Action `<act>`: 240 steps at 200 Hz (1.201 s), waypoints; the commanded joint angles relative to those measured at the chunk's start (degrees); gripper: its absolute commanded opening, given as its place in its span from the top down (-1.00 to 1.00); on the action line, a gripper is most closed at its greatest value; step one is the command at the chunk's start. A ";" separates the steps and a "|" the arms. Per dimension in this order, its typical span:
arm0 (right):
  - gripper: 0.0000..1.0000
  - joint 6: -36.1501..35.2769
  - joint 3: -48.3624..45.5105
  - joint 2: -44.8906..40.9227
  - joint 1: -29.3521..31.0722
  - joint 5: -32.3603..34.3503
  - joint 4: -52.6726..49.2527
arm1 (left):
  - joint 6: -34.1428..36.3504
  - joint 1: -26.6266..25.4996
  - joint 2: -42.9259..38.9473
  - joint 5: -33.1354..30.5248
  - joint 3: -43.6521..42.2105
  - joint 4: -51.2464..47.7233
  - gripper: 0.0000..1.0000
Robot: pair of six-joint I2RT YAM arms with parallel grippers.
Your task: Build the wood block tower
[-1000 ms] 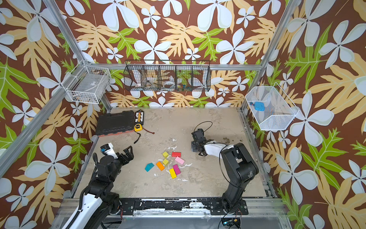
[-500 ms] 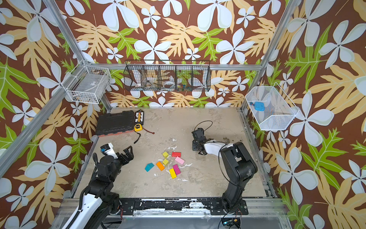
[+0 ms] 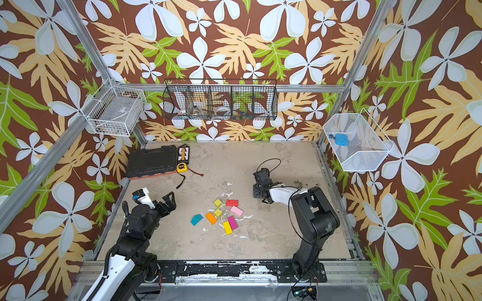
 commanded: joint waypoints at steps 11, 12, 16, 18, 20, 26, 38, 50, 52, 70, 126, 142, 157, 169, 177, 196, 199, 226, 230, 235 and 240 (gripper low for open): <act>-0.43 0.65 -2.30 -3.53 0.08 0.15 -0.12 | -0.28 -0.04 -0.11 -0.14 0.00 0.51 -1.00; -0.44 0.69 -2.41 -3.67 0.11 0.15 -0.06 | -0.28 -0.05 -0.08 -0.14 -0.01 0.47 -1.00; -0.44 0.78 -2.76 -4.17 0.08 0.23 0.06 | -0.28 0.01 -0.06 -0.18 -0.07 0.51 -1.00; -0.44 0.81 -2.91 -4.38 0.06 0.28 0.12 | -0.28 -0.01 -0.07 -0.15 -0.05 0.51 -1.00; -0.44 0.89 -3.08 -4.70 0.09 0.36 0.21 | -0.30 -0.04 -0.05 -0.14 0.00 0.51 -1.00; -0.45 1.15 -3.67 -5.43 0.07 0.56 0.34 | -0.28 -0.04 -0.05 -0.15 0.01 0.51 -1.00; -0.45 1.69 -5.04 -6.78 0.09 0.77 1.00 | -0.33 0.03 -0.02 -0.14 0.06 0.51 -1.00; -0.46 2.25 -6.69 -8.02 0.22 0.43 2.24 | -0.27 0.01 0.01 -0.14 0.03 0.63 -1.00; -0.46 2.35 -6.99 -8.20 0.16 0.33 2.45 | -0.27 -0.01 -0.01 -0.18 -0.01 0.59 -1.00; -0.44 3.23 -9.00 -9.40 0.16 -0.04 3.89 | -0.28 -0.04 0.13 -0.14 0.01 0.60 -1.00; -0.34 4.17 -9.76 -8.50 0.21 0.45 4.40 | -0.27 0.00 0.30 -0.13 0.07 0.69 -1.00; -0.30 4.07 -8.88 -7.36 0.18 0.42 3.87 | -0.28 -0.04 0.30 -0.13 0.02 0.62 -1.00; -0.28 3.99 -8.27 -6.50 0.20 0.42 3.60 | -0.30 0.02 0.24 -0.13 0.04 0.65 -1.00; -0.27 3.91 -7.93 -6.18 0.19 0.51 3.43 | -0.28 -0.03 0.26 -0.13 0.01 0.67 -1.00; -0.26 3.98 -7.80 -6.02 0.22 0.57 3.34 | -0.32 -0.04 0.31 -0.13 0.04 0.65 -1.00; -0.26 3.94 -7.72 -5.99 0.20 0.64 3.26 | -0.27 -0.04 0.28 -0.14 0.03 0.62 -1.00; -0.26 3.94 -7.71 -6.00 0.15 0.68 3.25 | -0.27 -0.03 0.26 -0.14 0.03 0.58 -1.00; -0.27 3.90 -7.97 -6.27 0.18 0.52 3.50 | -0.28 -0.03 0.24 -0.14 0.01 0.62 -1.00; -0.30 3.82 -8.06 -6.35 0.18 0.27 3.71 | -0.27 0.01 0.26 -0.13 0.01 0.60 -1.00; -0.34 3.58 -8.22 -6.59 0.16 -0.06 4.05 | -0.30 0.01 0.29 -0.14 -0.02 0.61 -1.00; -0.39 3.38 -8.40 -6.85 0.23 -0.36 4.35 | -0.28 -0.01 0.30 -0.13 0.01 0.60 -1.00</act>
